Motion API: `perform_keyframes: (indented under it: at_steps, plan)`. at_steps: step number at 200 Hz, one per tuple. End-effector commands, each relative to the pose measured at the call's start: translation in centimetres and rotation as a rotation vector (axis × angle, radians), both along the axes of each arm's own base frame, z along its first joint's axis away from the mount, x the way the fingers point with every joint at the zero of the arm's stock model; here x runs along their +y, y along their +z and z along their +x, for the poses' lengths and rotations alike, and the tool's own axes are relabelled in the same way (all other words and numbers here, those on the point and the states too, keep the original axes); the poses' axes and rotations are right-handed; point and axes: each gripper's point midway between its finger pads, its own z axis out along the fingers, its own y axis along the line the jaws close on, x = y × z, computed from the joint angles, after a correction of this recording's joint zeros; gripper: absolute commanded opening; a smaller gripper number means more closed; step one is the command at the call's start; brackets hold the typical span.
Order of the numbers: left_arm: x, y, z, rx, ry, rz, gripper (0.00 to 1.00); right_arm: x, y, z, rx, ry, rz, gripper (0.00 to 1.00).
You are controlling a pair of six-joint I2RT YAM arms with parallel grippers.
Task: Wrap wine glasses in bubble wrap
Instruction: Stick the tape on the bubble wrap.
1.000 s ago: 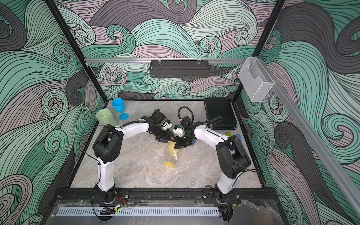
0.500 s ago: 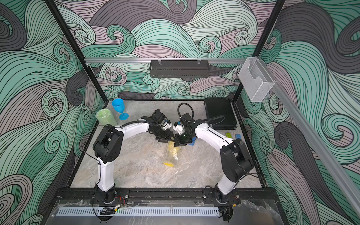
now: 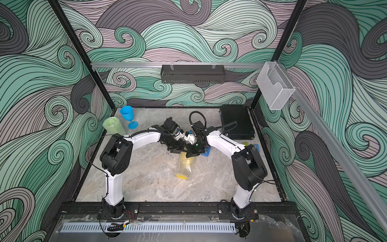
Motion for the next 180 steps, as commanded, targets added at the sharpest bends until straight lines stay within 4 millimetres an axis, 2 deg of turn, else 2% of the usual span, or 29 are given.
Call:
perform_keyframes:
  at_steps: [1,40,83,95,180]
  plan:
    - [2.5,-4.9,-2.8,0.105,-0.017,0.188,0.64,-0.3,-0.6,-0.1,-0.013,0.028,-0.033,0.0]
    - [2.4,-4.7,-2.7,0.104,-0.016,0.187,0.64,-0.9,-1.5,0.3,-0.036,0.023,-0.092,0.0]
    - [2.5,-4.7,-2.7,0.1,-0.018,0.19,0.64,-2.3,-2.6,0.7,-0.106,-0.024,-0.214,0.05]
    - [2.5,-4.7,-2.6,0.096,-0.019,0.191,0.64,-2.6,-2.6,0.8,-0.143,-0.034,-0.251,0.1]
    - [2.4,-4.7,-2.7,0.101,-0.017,0.189,0.64,-2.0,-2.4,0.9,-0.27,-0.041,-0.352,0.21]
